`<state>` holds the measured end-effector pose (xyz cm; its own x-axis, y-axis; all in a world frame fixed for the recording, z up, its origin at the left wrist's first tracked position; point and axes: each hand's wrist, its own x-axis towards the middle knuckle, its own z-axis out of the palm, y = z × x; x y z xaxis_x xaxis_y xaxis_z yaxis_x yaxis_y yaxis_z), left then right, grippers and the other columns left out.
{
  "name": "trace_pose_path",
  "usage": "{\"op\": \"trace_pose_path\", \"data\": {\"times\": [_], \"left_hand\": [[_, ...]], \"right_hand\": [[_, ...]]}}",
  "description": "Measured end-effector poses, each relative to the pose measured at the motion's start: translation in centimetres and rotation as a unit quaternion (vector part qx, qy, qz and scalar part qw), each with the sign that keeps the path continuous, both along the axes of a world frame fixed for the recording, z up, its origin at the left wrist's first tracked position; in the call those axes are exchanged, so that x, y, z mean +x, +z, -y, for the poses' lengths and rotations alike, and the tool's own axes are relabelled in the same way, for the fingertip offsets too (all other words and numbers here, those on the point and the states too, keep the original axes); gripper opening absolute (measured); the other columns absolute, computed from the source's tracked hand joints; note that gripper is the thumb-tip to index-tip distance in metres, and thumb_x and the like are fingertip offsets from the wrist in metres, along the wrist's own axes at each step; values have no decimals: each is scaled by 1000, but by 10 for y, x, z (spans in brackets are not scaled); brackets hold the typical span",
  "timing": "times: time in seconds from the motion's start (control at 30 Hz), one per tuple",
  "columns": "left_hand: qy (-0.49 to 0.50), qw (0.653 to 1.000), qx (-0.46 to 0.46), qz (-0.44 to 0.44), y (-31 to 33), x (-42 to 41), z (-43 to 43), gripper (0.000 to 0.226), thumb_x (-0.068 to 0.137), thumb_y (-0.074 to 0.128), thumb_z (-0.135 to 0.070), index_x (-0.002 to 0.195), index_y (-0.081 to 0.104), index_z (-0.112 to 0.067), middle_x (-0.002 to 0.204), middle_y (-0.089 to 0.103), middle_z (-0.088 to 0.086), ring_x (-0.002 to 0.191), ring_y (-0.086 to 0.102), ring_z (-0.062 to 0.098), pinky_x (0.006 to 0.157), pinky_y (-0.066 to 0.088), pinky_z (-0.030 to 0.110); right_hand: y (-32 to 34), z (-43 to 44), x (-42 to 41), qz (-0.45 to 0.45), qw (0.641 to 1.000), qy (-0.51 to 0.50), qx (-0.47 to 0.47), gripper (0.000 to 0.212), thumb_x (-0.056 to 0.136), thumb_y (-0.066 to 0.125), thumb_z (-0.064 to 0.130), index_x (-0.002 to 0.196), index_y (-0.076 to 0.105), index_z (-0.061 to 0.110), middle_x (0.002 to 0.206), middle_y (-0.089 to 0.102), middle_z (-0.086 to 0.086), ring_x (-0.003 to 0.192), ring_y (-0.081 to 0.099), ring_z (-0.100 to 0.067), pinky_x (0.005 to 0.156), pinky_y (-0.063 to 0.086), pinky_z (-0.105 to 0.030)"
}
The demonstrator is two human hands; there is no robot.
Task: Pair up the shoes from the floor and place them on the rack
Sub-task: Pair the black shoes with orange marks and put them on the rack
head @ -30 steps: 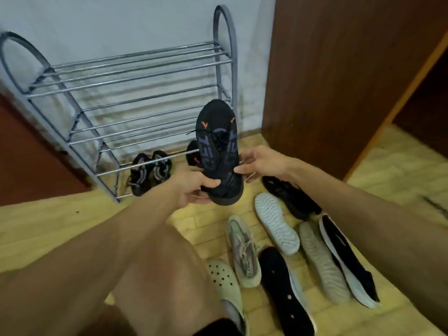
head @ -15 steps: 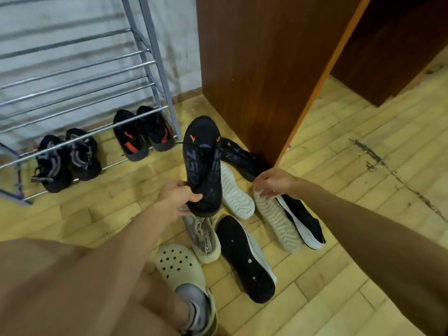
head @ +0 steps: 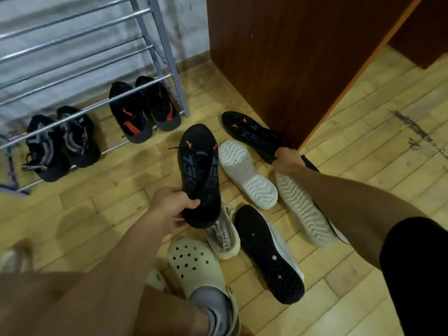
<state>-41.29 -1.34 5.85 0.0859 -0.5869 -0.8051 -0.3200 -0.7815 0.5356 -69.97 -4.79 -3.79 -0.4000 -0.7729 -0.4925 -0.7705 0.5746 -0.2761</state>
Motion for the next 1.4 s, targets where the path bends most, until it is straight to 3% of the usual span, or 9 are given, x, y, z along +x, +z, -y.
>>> {"op": "trace_pose_path", "data": {"times": [0.3,0.47,0.6,0.73,0.87,1.0,1.17,1.33,1.4], "left_hand": [[24,999,20,-32,-18,-1,43,29,81,71,-1,108,63,-6,102,68,12,97,65,32,78,54,42],[31,999,13,-39,-20,-4,58,27,80,71,0,106,64,-5,101,70,14,96,66,33,84,55,45],[34,999,20,-33,-21,-7,62,29,79,72,1,107,64,-2,101,70,15,93,67,33,84,56,47],[48,997,31,-48,-17,-7,60,33,80,71,2,112,63,-1,97,70,14,87,67,29,79,57,44],[65,995,34,-63,-9,-15,50,35,82,68,3,117,61,1,94,66,13,86,65,30,75,53,42],[76,994,35,-76,4,-25,39,37,84,67,1,120,57,2,98,62,15,91,61,33,77,51,42],[52,996,5,-69,16,-21,23,35,83,69,0,116,59,0,83,62,10,75,62,25,78,52,39],[20,1000,8,-14,11,4,5,36,82,67,5,117,60,0,103,62,14,92,60,30,79,51,39],[10,1000,18,10,7,14,0,35,81,68,5,116,61,0,108,63,15,94,59,31,78,50,40]], "right_hand": [[-55,41,17,-79,997,3,17,47,93,45,7,139,37,3,144,36,-18,135,30,-36,105,39,-47],[-64,52,8,-127,992,18,-7,39,93,51,10,131,46,6,133,51,-17,126,42,-36,92,46,-48],[-47,64,2,-56,997,-39,28,35,86,58,17,119,56,3,116,59,-17,104,61,-38,85,55,-45],[-24,72,3,8,1000,-24,-6,32,87,63,23,113,63,5,116,61,-15,94,62,-30,82,57,-40],[6,67,11,70,996,-13,-43,38,85,70,26,116,65,4,114,63,-12,101,63,-26,78,51,-30],[24,32,32,63,994,88,-1,34,80,74,30,103,71,5,101,70,-10,97,66,-25,78,56,-35],[10,-21,43,68,982,172,45,22,85,64,20,98,74,6,103,73,-10,92,69,-24,77,59,-36],[11,-31,40,-7,989,149,-17,51,87,65,28,131,50,10,135,49,-14,123,49,-31,96,49,-42],[14,-32,38,-24,993,110,36,67,85,68,35,137,38,6,145,35,-18,133,37,-36,101,43,-44]]}}
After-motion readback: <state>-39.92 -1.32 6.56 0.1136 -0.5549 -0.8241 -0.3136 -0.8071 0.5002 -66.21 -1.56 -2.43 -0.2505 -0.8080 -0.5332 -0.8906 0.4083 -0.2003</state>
